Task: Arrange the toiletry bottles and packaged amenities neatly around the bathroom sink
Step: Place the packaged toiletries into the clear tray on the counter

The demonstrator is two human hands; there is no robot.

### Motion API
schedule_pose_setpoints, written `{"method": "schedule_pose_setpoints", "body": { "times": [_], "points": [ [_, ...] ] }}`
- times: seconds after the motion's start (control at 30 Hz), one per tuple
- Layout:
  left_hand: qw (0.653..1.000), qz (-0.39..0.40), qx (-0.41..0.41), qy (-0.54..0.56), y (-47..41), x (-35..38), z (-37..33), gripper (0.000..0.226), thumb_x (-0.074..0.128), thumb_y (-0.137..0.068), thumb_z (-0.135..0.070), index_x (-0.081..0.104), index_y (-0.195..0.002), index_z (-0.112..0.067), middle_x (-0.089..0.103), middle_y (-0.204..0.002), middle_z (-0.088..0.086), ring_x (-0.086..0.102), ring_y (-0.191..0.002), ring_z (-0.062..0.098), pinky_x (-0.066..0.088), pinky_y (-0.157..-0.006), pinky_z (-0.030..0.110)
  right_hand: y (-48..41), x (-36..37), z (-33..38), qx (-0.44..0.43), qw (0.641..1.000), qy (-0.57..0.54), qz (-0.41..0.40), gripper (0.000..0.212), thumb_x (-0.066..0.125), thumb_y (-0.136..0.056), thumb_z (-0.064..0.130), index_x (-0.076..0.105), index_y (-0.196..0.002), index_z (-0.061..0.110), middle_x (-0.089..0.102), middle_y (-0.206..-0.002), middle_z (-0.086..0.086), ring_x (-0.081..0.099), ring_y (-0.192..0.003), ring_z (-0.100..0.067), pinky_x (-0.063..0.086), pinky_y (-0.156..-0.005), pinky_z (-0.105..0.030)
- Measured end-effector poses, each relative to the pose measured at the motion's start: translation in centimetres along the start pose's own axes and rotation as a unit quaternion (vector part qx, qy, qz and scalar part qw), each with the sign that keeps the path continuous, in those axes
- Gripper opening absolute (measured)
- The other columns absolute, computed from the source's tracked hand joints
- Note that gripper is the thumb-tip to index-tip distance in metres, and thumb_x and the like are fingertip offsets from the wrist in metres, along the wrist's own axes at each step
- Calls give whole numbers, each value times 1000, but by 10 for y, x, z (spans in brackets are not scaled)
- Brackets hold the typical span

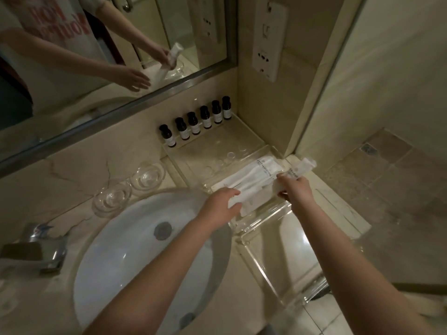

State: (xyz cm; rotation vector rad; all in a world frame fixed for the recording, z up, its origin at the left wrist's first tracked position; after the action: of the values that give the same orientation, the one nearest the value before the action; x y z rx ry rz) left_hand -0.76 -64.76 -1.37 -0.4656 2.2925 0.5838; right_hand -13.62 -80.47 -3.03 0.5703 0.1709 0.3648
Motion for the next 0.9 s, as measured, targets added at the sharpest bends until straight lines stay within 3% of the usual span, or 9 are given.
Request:
{"method": "schedule_pose_setpoints", "body": {
  "times": [0.13, 0.17, 0.23, 0.3, 0.37, 0.47, 0.57, 0.7, 0.9],
  "points": [
    [996, 58, 14, -69, -8, 36, 1, 45, 56, -90, -25, 50, -133, -14, 51, -135, 9, 46, -127, 25, 37, -106, 32, -8, 1, -30, 38, 992, 117, -23, 13, 66, -77, 8, 56, -70, 6, 62, -73, -17, 61, -56, -24, 58, -66, -39],
    [992, 73, 21, -101, -9, 42, 1, 44, 54, -90, -26, 50, -133, -17, 50, -135, 8, 44, -127, 26, 38, -106, 35, -7, 0, -28, 20, 984, 171, -36, 11, 67, -73, 12, 59, -72, 4, 65, -70, -15, 64, -57, -25, 58, -69, -40],
    [983, 84, 30, -158, -11, 51, 4, 41, 50, -90, -26, 51, -131, -20, 48, -134, 6, 42, -126, 27, 40, -103, 37, -8, 0, -21, -11, 959, 277, -54, 28, 66, -69, 21, 60, -90, 4, 68, -79, -11, 68, -69, -30, 56, -66, -36],
    [977, 80, 39, -194, -13, 55, 5, 36, 48, -91, -25, 54, -127, -21, 44, -134, 4, 38, -126, 27, 39, -100, 35, -8, -3, -16, -36, 917, 390, -80, 43, 64, -74, 25, 47, -108, 6, 65, -96, -11, 65, -89, -33, 45, -69, -34],
    [972, 75, 48, -220, -14, 57, 6, 33, 46, -92, -25, 55, -123, -21, 41, -136, 4, 35, -127, 27, 37, -99, 36, -8, -5, -7, -107, 867, 476, -99, 38, 59, -80, 22, 40, -110, 8, 63, -102, -14, 60, -95, -36, 40, -70, -36],
    [970, 61, 51, -229, -16, 58, 8, 36, 48, -92, -28, 54, -127, -25, 36, -142, 4, 31, -130, 26, 33, -102, 38, -13, 0, 0, -267, 758, 592, -56, 47, 60, -82, 31, 48, -123, 13, 55, -121, -13, 49, -113, -34, 40, -86, -41],
    [973, 51, 50, -221, -17, 61, 9, 42, 48, -91, -31, 48, -133, -29, 28, -150, 2, 24, -137, 25, 28, -107, 40, -21, 4, -2, -310, 689, 655, 23, 45, 57, -84, 36, 56, -126, 21, 53, -129, -9, 45, -124, -30, 36, -97, -40],
    [967, 51, 51, -246, -20, 61, 12, 45, 48, -91, -29, 44, -136, -31, 24, -153, 2, 19, -140, 24, 24, -109, 39, -28, 3, -10, -258, 682, 684, -1, 36, 54, -83, 37, 62, -111, 16, 63, -105, -8, 56, -103, -29, 44, -83, -35],
    [967, 17, 53, -249, -19, 58, 12, 45, 48, -93, -22, 40, -137, -28, 21, -154, 2, 17, -141, 23, 23, -109, 38, -35, 11, -25, -290, 687, 666, 16, 31, 47, -87, 18, 49, -116, 8, 53, -109, -13, 50, -108, -34, 41, -86, -43]
  ]
}}
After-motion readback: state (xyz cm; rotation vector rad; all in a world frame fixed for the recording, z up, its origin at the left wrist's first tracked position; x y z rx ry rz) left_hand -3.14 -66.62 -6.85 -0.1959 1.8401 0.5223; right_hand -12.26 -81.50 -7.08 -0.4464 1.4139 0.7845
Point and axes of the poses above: each hand's wrist, its own y-axis away from the middle knuckle, its own x-axis out of the palm, z = x × y, the point moved 5 cm from there along -y, towards the middle knuckle
